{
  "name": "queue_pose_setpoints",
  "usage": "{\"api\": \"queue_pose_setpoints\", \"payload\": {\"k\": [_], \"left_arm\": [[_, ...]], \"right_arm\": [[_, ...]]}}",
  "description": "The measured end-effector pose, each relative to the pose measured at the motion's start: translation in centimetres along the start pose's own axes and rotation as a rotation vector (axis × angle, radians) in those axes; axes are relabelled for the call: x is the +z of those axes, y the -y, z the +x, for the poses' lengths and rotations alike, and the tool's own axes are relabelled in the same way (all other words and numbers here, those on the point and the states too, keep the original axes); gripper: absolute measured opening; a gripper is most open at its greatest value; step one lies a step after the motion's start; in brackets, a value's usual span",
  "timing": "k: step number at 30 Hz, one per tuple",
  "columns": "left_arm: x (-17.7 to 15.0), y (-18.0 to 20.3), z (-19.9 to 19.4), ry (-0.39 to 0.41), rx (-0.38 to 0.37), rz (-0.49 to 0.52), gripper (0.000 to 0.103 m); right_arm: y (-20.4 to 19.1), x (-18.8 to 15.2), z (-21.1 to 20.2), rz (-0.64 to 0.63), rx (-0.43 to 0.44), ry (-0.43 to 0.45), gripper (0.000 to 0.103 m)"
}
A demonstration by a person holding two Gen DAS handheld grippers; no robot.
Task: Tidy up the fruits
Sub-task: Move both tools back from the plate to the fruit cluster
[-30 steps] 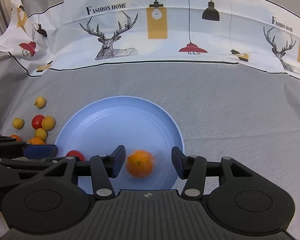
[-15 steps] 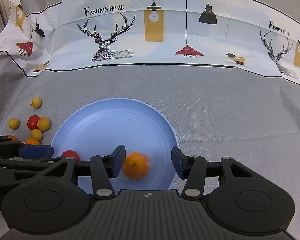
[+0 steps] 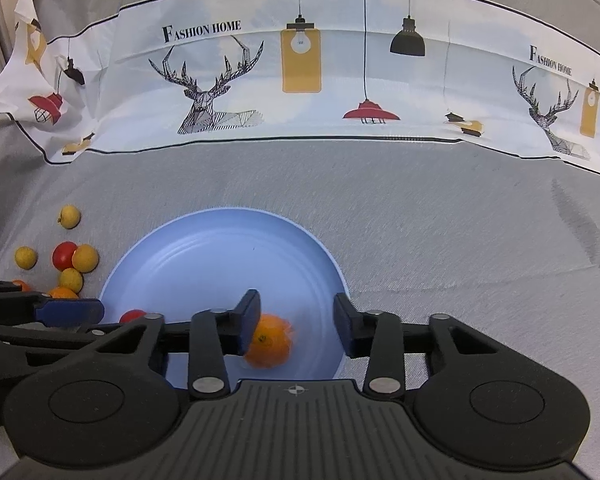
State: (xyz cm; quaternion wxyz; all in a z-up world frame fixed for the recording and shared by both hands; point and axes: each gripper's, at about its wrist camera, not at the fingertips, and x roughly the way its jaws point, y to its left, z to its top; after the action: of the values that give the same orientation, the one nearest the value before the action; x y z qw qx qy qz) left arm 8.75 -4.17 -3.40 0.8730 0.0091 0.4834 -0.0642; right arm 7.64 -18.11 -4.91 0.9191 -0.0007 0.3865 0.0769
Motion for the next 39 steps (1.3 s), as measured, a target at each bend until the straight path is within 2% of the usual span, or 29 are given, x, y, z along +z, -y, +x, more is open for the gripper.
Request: {"api": "queue_pose_setpoints", "payload": {"k": [3, 8, 14, 19, 24, 31, 37, 39], "left_arm": [[0.1, 0.0, -0.3, 0.007, -0.003, -0.001, 0.037], [0.4, -0.1, -0.8, 0.031, -0.011, -0.005, 0.020], [1.0, -1.1, -1.3, 0.053, -0.020, -0.035, 0.020], [1.6, -3.1, -1.7, 0.062, -0.020, -0.099, 0.020], [2.6, -6.5, -2.3, 0.081, -0.007, -0.214, 0.020], [2.6, -14.0, -3.1, 0.089, 0.052, -0.469, 0.020], [1.8, -18.9, -3.2, 0.062, 0.072, -0.625, 0.021], [1.4, -20.0, -3.1, 0.044, 0.075, -0.658, 0.023]], "right_arm": [[0.4, 0.2, -0.3, 0.015, -0.007, 0.024, 0.024], [0.6, 0.6, -0.8, 0.030, -0.009, 0.069, 0.024], [-0.3, 0.8, -1.2, 0.020, 0.022, 0.103, 0.024], [-1.8, 1.0, -1.5, 0.001, 0.052, 0.126, 0.024], [-3.8, 1.3, -1.8, -0.016, 0.100, 0.152, 0.024], [-8.3, 1.7, -2.0, -0.085, 0.205, 0.163, 0.024], [-12.6, 1.7, -1.4, -0.154, 0.293, 0.112, 0.025], [-14.1, 1.4, -0.9, -0.181, 0.313, 0.082, 0.029]]}}
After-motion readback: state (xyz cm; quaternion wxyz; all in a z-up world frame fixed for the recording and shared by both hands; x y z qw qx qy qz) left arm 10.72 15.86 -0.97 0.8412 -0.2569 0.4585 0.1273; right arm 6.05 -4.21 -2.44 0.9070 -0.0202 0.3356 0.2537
